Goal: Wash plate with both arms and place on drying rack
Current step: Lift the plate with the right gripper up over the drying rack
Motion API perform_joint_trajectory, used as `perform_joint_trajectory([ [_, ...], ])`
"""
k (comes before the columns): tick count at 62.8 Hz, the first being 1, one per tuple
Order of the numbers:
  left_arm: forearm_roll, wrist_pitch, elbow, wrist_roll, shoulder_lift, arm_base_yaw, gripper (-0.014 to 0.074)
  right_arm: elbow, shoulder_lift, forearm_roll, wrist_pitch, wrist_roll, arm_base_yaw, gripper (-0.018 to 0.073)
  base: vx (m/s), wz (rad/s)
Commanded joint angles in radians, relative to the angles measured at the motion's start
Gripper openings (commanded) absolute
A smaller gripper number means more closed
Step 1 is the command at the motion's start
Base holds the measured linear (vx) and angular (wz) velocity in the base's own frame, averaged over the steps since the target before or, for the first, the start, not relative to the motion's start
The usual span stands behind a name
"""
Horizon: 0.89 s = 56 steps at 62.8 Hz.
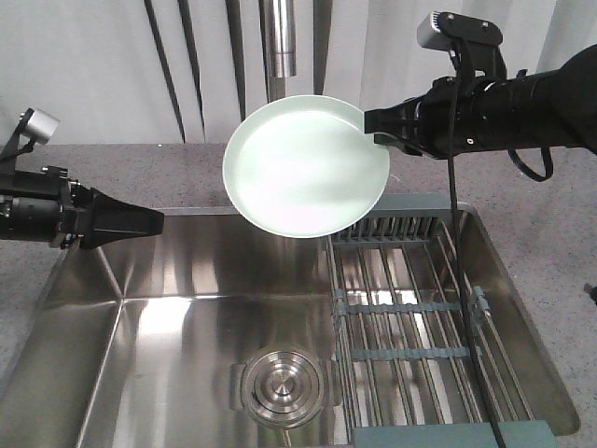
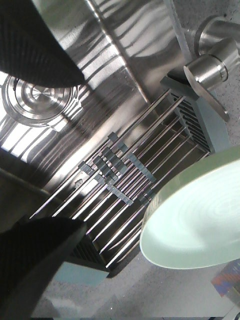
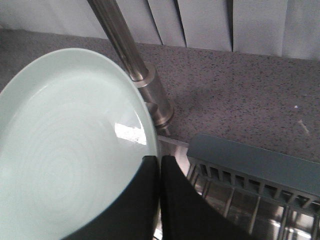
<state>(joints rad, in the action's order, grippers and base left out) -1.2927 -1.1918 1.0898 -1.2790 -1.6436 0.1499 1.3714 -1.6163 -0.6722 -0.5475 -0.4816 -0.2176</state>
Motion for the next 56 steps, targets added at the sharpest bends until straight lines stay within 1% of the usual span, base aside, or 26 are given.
perform_joint_trajectory([
  [1,-0.065,-0.056,0.023,-0.001,0.044,0.002,0.0521,0.036,0.053,0.079,0.01,-0.007,0.006,-0.0008,0.0,0.0],
  [6,-0.065,-0.056,0.023,-0.001,0.044,0.002,0.0521,0.036,0.06,0.147,-0.07,-0.002,0.006,-0.0008,0.0,0.0],
  [10,-0.065,-0.056,0.023,-0.001,0.044,0.002,0.0521,0.036,0.066,0.152,-0.132,0.003,0.006,-0.0008,0.0,0.0],
  [17,-0.065,-0.056,0.023,-0.001,0.044,0.002,0.0521,0.036,0.073,0.12,-0.242,0.004,0.005,-0.0008,0.0,0.0],
  [22,-0.065,-0.056,0.023,-0.001,0.044,0.002,0.0521,0.036,0.07,0.065,-0.292,0.013,0.005,-0.0008,0.0,0.0],
  [25,-0.065,-0.056,0.023,-0.001,0.044,0.002,0.0521,0.036,0.065,0.008,-0.305,0.013,0.005,-0.0008,0.0,0.0],
  [29,-0.065,-0.056,0.023,-0.001,0.044,0.002,0.0521,0.036,0.056,-0.068,-0.295,-0.001,0.005,-0.0008,0.0,0.0],
  [31,-0.065,-0.056,0.023,-0.001,0.044,0.002,0.0521,0.036,0.051,-0.11,-0.278,-0.025,0.005,-0.0008,0.0,0.0],
  [35,-0.065,-0.056,0.023,-0.001,0.044,0.002,0.0521,0.036,0.041,-0.164,-0.233,-0.065,0.005,-0.0008,0.0,0.0],
  [39,-0.065,-0.056,0.023,-0.001,0.044,0.002,0.0521,0.036,0.025,-0.2,-0.17,-0.073,0.005,-0.0008,0.0,0.0],
  [46,-0.065,-0.056,0.023,-0.001,0.044,0.002,0.0519,0.036,0.008,-0.201,-0.063,-0.064,0.006,-0.0008,0.0,0.0],
  [51,-0.065,-0.056,0.023,-0.001,0.044,0.002,0.0517,0.036,0.008,-0.154,-0.005,-0.064,0.012,-0.0008,0.0,0.0],
  [56,-0.065,-0.056,0.023,-0.001,0.044,0.002,0.0517,0.037,0.02,-0.112,0.0,-0.064,0.035,-0.0008,0.0,0.0],
])
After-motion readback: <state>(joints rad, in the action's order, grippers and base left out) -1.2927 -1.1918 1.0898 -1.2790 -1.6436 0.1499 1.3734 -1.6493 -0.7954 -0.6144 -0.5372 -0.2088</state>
